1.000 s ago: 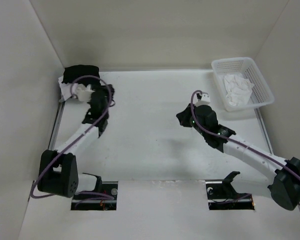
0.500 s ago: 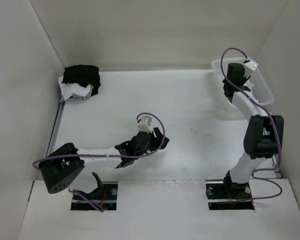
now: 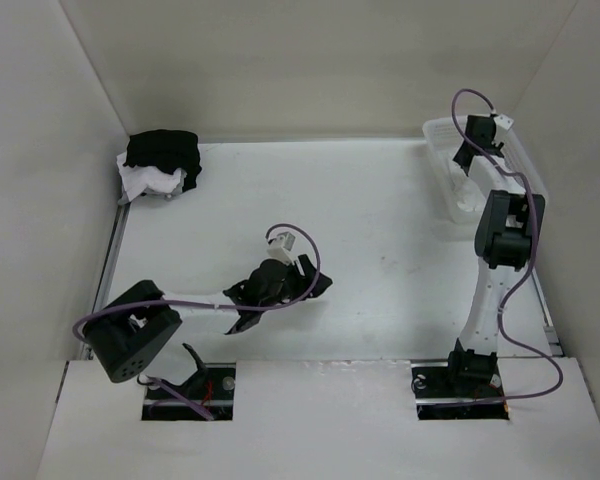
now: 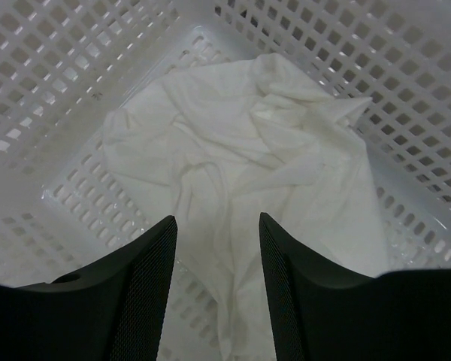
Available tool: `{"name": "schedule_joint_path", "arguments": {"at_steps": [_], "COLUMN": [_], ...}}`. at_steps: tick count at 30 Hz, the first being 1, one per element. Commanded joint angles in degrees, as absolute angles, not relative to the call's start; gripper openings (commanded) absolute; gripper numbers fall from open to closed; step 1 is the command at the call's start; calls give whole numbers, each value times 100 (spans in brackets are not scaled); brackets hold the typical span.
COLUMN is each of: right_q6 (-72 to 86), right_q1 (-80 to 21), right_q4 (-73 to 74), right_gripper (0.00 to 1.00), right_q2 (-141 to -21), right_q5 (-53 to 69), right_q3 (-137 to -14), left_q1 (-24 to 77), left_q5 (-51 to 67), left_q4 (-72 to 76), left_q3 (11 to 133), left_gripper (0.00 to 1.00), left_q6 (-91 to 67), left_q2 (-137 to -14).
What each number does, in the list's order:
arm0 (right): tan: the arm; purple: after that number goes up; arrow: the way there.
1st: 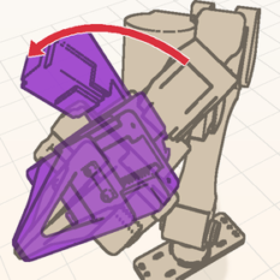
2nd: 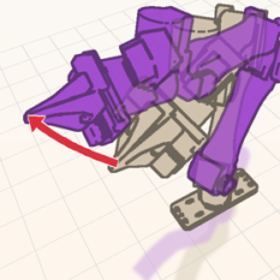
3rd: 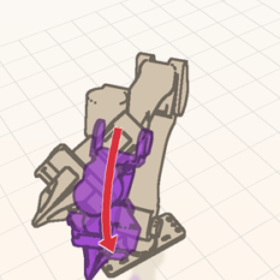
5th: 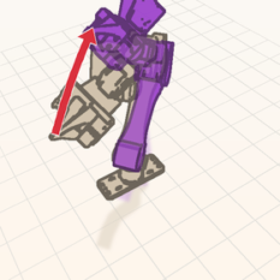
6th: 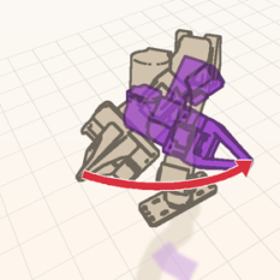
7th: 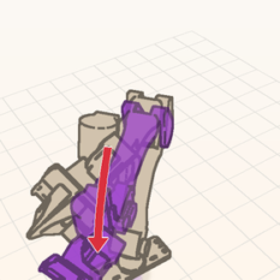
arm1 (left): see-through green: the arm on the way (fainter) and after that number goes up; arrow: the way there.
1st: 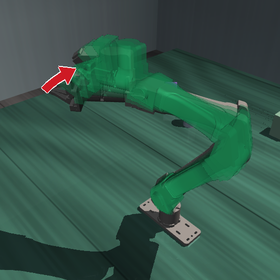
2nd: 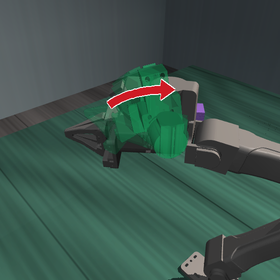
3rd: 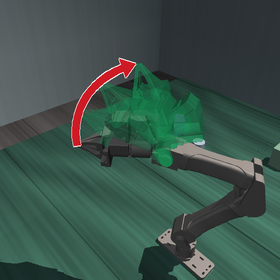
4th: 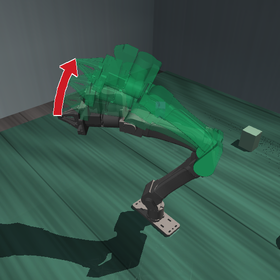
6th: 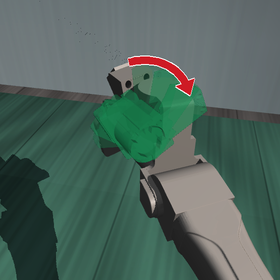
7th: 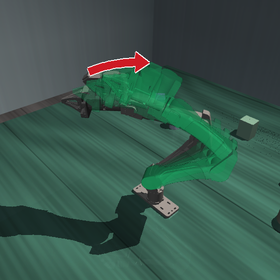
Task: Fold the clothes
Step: Grab the tank top from the pile
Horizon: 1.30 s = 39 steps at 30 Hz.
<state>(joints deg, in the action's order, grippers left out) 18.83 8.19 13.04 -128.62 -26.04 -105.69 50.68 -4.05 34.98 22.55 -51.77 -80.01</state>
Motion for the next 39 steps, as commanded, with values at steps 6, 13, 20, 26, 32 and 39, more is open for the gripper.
{"name": "schedule_joint_path", "arguments": {"at_steps": [6,13,20,26,32,39], "right_q6": [1565,1546,1354,1441,1626,1950], "right_q1": [840,822,761,752,769,822], "right_q4": [2047,2749,3137,3445,3560,2052], "right_gripper": [49,45,31,17,2,0], "right_q2": [-13657,-14228,-14572,-14748,-14783,-13767], "right_q5": [-2268,-2250,-2197,-2145,-1977,-1803], "right_q3": [-11829,-12733,-13157,-13517,-13614,-11992], "left_q1": [4663,4373,3907,3573,3511,3388], "left_q5": [307,474,835,1046,984,1011], "left_q4": [4122,4078,4061,4096,4122,4113], "left_q3": [2434,2426,2338,2206,2092,2118], "left_gripper": [52,52,51,51,51,51], "left_q6": [-5546,-5642,-5836,-5862,-5854,-5862], "left_q2": [-8200,-7902,-7480,-7409,-7330,-7374]}}
